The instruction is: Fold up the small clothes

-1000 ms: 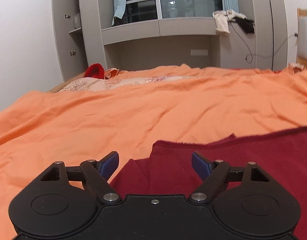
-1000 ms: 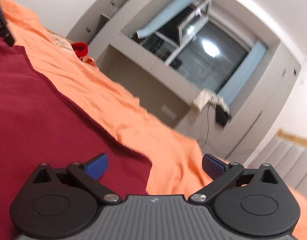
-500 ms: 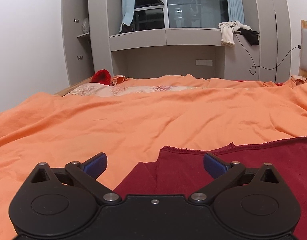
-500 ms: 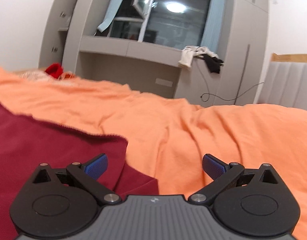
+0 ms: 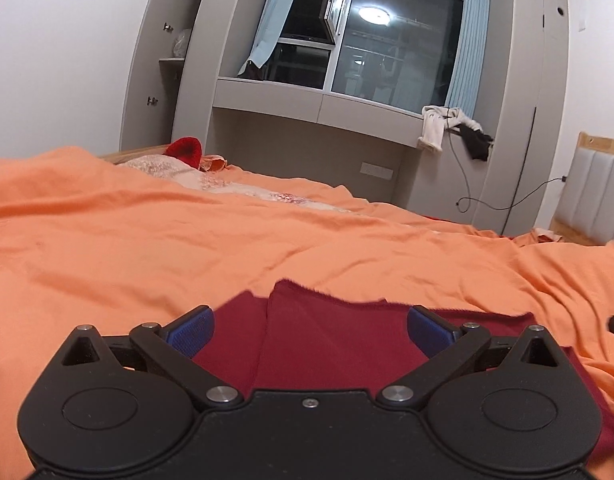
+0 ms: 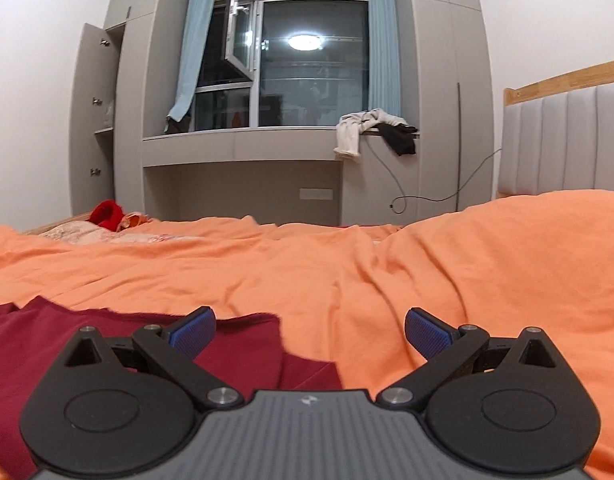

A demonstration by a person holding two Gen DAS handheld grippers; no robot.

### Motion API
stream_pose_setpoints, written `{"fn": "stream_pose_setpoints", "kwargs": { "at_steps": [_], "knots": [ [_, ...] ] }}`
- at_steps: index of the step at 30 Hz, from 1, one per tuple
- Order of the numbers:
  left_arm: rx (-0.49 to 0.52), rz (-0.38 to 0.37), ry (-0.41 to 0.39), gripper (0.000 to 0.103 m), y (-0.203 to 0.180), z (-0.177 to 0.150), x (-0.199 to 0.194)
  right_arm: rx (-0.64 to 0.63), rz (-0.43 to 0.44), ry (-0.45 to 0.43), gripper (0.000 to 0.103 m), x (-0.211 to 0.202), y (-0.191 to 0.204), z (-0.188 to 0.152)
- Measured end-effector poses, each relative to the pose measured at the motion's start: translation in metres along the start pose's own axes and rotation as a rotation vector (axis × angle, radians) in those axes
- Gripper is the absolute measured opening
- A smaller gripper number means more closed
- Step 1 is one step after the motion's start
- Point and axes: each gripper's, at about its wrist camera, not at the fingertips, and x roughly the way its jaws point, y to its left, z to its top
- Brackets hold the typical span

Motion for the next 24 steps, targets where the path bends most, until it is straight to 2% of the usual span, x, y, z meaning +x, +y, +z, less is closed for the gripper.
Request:
{"fn": "stream_pose_setpoints", "kwargs": {
  "at_steps": [5,7,11,15,16,17,18,21,24],
  "knots": [
    [-0.073,-0.025,0.019,0.102,0.016,-0.020,-0.028,-0.042,0.134,0.059,0.103,0.004,0.014,-0.006],
    [-0.112,-0.028,0.031,0.102,0.024,-0.027,-0.035,-0.078,0.144,0.083,0.102,0.011,0.019,-0.009],
    [-0.182,-0.001,0.067,0.102,0.036,-0.040,-0.043,-0.065,0.147,0.146,0.081,0.029,0.015,-0.014],
    [-0.201,0.007,0.096,0.102,0.039,-0.046,-0.043,0.037,0.138,0.234,0.055,0.051,-0.001,-0.018],
    [-0.192,0.004,0.101,0.102,0.038,-0.047,-0.042,0.066,0.142,0.258,0.051,0.055,-0.006,-0.020],
    [-0.183,0.003,0.104,0.102,0.037,-0.047,-0.042,0.099,0.152,0.287,0.041,0.059,-0.009,-0.023],
    [-0.175,0.002,0.107,0.102,0.035,-0.048,-0.041,0.122,0.159,0.307,0.026,0.061,-0.013,-0.027],
    [-0.160,-0.001,0.115,0.102,0.033,-0.049,-0.040,0.141,0.178,0.314,0.007,0.058,-0.017,-0.029],
    [-0.160,0.000,0.113,0.102,0.033,-0.050,-0.041,0.102,0.162,0.295,0.005,0.047,-0.016,-0.028]
  ]
}}
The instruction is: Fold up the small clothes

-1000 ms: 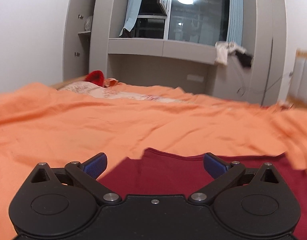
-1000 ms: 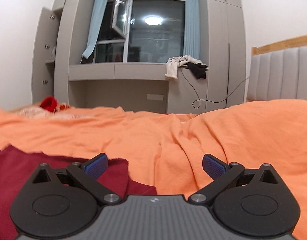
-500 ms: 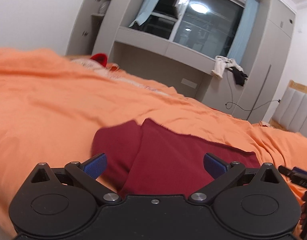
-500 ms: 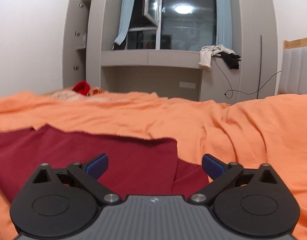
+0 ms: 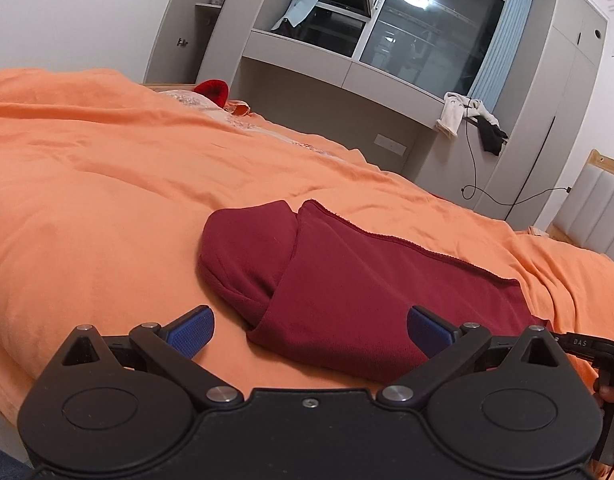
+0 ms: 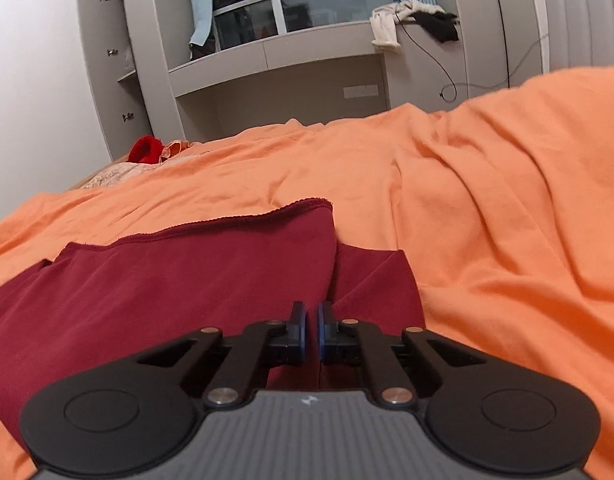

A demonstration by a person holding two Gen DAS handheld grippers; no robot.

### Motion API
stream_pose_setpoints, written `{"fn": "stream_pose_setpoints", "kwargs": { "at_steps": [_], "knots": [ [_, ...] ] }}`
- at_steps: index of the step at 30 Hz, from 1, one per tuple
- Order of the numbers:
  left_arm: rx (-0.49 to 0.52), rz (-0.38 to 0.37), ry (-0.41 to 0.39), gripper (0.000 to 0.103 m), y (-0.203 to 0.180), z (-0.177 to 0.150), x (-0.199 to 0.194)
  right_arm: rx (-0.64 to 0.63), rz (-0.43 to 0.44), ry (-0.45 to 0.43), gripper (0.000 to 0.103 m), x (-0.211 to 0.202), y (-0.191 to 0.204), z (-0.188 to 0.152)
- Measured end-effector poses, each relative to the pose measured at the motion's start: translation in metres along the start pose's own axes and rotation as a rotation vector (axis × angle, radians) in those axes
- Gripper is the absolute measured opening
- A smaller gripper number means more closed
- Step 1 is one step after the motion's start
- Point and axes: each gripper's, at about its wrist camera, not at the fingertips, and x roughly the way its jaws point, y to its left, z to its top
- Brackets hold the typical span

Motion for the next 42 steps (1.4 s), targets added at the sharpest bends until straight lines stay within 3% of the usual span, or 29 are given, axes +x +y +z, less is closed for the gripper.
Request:
{"fn": "stream_pose_setpoints", "kwargs": {
  "at_steps": [14,16,17,18,20,24,30,34,39,42],
  "knots": [
    [0.030,0.000,0.017,0.102,-0.007,-0.003,0.004,-0.075,-0.061,-0.016,0.008,-0.020,0.010,-0.002],
    [0.038,0.000,0.026,0.102,-0.008,-0.005,0.006,-0.109,-0.076,-0.040,0.017,-0.024,0.018,-0.002],
    [0.040,-0.003,0.033,0.102,-0.009,-0.006,0.007,-0.124,-0.078,-0.057,0.034,-0.028,0.022,-0.003],
    [0.040,-0.009,0.042,0.102,-0.009,-0.007,0.008,-0.139,-0.076,-0.079,0.059,-0.031,0.026,-0.003],
    [0.040,-0.024,0.057,0.102,-0.011,-0.008,0.010,-0.172,-0.071,-0.132,0.083,-0.039,0.037,-0.004],
    [0.064,-0.033,0.073,0.102,-0.016,-0.014,0.013,-0.206,-0.045,-0.170,0.099,-0.044,0.059,-0.005],
    [0.096,-0.023,0.079,0.102,-0.020,-0.020,0.015,-0.206,0.046,-0.168,0.103,-0.046,0.096,-0.012],
    [0.066,-0.006,0.069,0.102,-0.018,-0.021,0.016,-0.238,0.076,-0.162,0.103,-0.045,0.121,-0.020],
    [0.057,0.002,0.064,0.102,-0.017,-0.021,0.015,-0.325,0.029,-0.117,0.103,-0.029,0.145,-0.034],
    [0.070,0.007,0.065,0.102,-0.017,-0.023,0.015,-0.307,0.020,-0.089,0.103,-0.020,0.147,-0.045]
  ]
}}
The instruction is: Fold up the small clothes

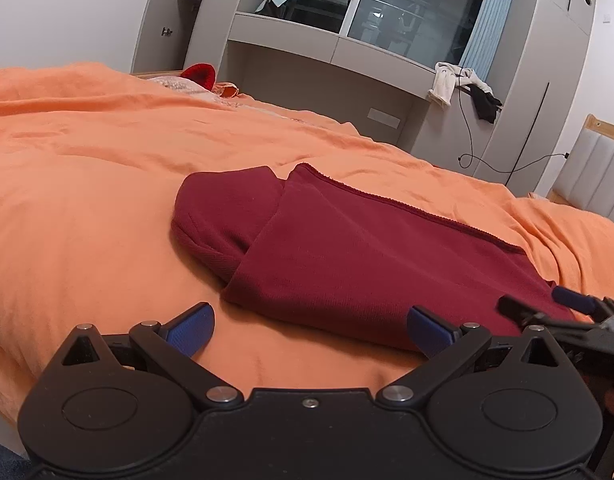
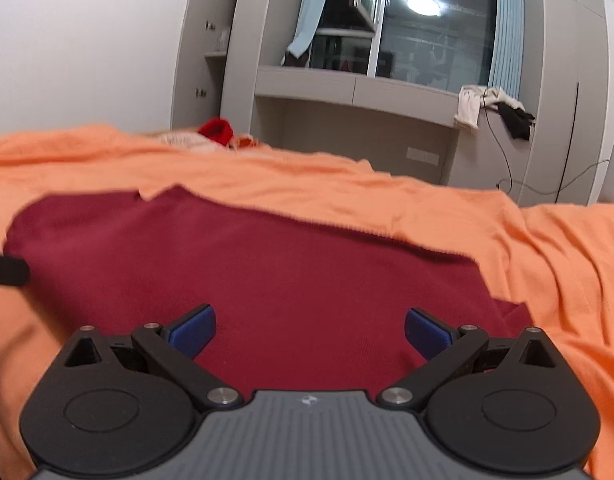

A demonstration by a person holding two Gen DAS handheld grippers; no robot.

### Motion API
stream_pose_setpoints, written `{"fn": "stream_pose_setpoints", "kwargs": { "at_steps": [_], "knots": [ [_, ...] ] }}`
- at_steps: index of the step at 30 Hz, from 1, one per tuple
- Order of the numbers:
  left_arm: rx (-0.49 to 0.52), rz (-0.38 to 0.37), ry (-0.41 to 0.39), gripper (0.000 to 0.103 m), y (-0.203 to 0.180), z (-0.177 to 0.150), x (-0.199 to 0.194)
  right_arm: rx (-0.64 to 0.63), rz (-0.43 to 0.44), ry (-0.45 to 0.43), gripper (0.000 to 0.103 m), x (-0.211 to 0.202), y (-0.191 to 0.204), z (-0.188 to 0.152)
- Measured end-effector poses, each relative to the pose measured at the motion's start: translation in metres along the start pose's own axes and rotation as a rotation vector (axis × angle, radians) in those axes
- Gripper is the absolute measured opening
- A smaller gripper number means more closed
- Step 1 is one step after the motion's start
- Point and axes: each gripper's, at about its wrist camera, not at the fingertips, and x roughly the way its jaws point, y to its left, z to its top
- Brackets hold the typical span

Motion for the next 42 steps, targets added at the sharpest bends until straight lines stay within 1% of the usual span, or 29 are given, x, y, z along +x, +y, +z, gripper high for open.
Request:
{"fn": "stream_pose_setpoints", "kwargs": {
  "at_steps": [3,6,11,26,42],
  "knots": [
    [0.005,0.001,0.001,0.102,-0.001,0.000,0.000,0.071,0.022,0.020,0.103,0.004,-0.005,-0.003],
    [0.001,0.000,0.001,0.102,-0.002,-0.001,0.001,0.096,0.038,0.028,0.103,0.005,-0.011,-0.004],
    [0.006,0.002,0.001,0.102,-0.002,0.000,0.001,0.094,0.034,0.022,0.103,0.000,-0.011,-0.009],
    [0.008,0.002,0.002,0.102,-0.003,-0.001,0.001,0.094,0.035,0.019,0.103,0.000,-0.011,-0.010],
    [0.032,0.012,0.008,0.102,-0.005,-0.004,0.003,0.097,0.036,0.019,0.103,0.000,-0.011,-0.011]
  ]
}}
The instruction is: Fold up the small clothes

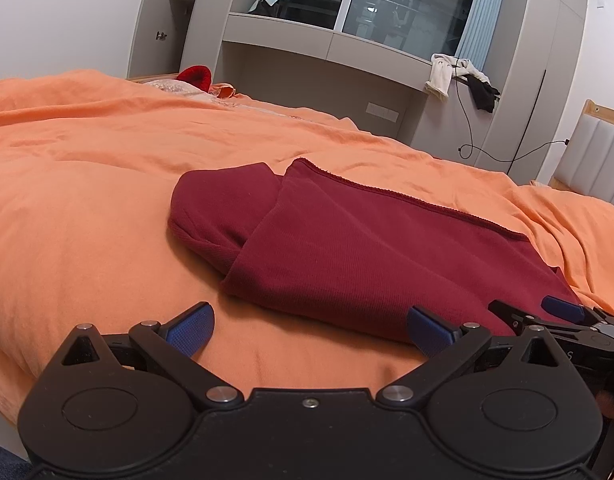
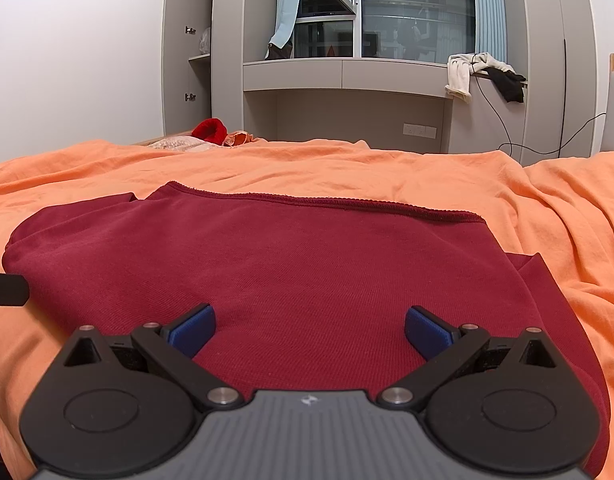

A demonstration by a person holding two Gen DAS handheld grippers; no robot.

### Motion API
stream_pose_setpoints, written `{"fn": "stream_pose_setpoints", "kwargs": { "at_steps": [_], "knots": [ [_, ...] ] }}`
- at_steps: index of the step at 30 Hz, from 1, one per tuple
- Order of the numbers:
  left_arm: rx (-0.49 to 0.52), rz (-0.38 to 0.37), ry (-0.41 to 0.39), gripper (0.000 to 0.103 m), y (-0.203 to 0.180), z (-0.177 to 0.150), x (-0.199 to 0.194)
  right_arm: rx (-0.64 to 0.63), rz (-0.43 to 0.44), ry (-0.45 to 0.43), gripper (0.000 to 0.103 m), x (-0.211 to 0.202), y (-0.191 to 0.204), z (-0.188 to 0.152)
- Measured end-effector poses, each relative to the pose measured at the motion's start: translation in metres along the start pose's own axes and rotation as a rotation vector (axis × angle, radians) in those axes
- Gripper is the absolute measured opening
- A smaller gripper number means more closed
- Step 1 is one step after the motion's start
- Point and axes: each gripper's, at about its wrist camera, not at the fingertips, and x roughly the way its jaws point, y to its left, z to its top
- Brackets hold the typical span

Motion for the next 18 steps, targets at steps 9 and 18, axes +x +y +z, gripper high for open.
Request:
{"fn": "stream_pose_setpoints", "kwargs": {
  "at_steps": [9,18],
  "knots": [
    [-0.049,-0.091,0.028,0.102,0.003,0.000,0.001,0.017,0.008,0.007,0.103,0.003,0.003,0.002],
    [-0.127,-0.167,0.068,0.102,0.004,0.004,0.015,0.019,0.009,0.006,0.103,0.003,0.003,0.002]
  ]
}}
